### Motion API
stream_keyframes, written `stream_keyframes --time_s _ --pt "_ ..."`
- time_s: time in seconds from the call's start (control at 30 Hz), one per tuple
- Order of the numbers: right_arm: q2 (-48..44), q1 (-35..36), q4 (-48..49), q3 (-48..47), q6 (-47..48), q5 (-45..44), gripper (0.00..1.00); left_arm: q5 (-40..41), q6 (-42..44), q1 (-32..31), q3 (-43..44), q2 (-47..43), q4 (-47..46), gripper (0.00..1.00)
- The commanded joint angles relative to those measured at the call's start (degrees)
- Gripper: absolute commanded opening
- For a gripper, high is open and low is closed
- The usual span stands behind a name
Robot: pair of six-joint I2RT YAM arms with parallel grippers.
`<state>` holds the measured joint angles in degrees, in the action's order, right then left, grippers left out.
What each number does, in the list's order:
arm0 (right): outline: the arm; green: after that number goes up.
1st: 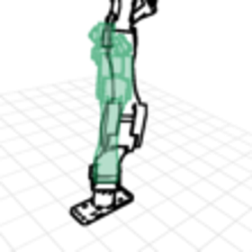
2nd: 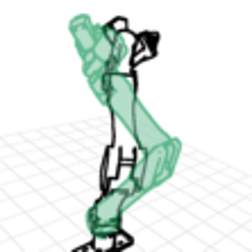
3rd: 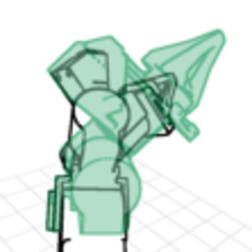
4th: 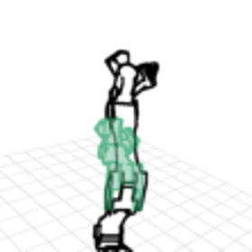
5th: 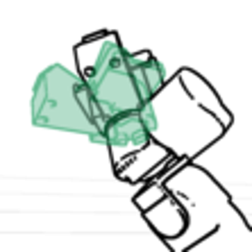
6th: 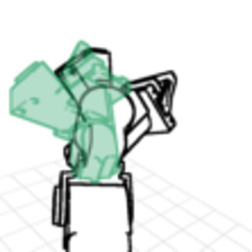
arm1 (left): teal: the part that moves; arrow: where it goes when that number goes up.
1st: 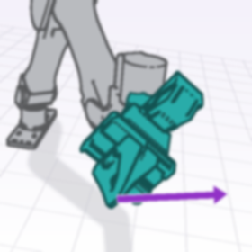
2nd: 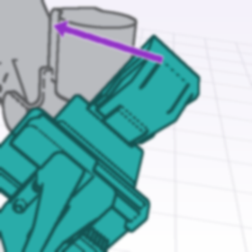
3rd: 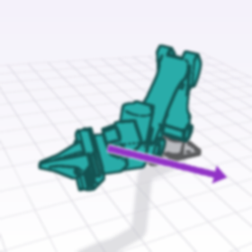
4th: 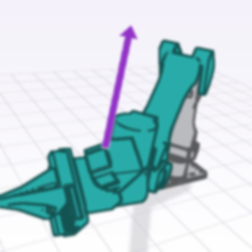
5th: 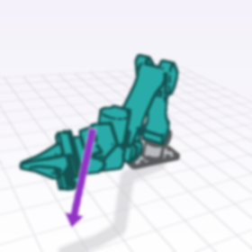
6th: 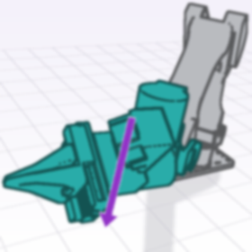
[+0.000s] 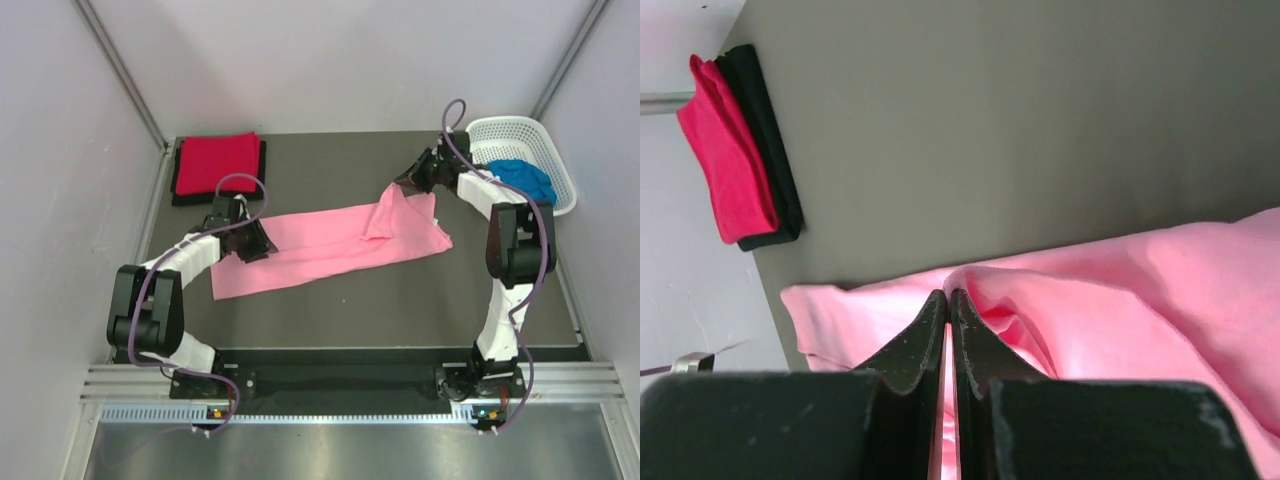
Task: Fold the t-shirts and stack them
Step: Fold the tshirt
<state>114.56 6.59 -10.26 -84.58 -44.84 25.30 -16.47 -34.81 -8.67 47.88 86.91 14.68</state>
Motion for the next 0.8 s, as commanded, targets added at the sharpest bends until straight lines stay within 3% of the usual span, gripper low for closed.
stream_keyframes --time_s 0.0,0.17,0.3,0.37,0.5,0.77 --pt "0.2 0.2 1.9 -2.7 -0.2 -0.9 0.0 6.1 -0.2 0.2 -0.3 0.2 0.4 0.41" --pt "2.0 -0.2 -0.7 -3.9 1.9 -1.1 0.06 -0.8 -0.4 -0.1 -0.2 -2.2 -4.7 0.41" --pt "2.3 -0.3 -7.3 -6.6 6.7 -2.5 0.3 -1.6 1.8 -0.4 5.1 0.1 0.7 0.41" --pt "0.6 -0.2 -9.9 -6.9 8.6 -5.3 0.36 -1.5 1.8 -0.3 5.4 0.3 1.0 0.41" --pt "-3.7 0.4 -13.4 -2.6 8.8 -9.5 0.38 -3.6 0.6 -0.3 4.2 0.6 -1.3 0.41" --pt "-9.4 3.4 -9.6 10.5 3.8 -8.3 0.38 -9.2 -0.9 -0.3 2.7 1.3 -4.5 0.41"
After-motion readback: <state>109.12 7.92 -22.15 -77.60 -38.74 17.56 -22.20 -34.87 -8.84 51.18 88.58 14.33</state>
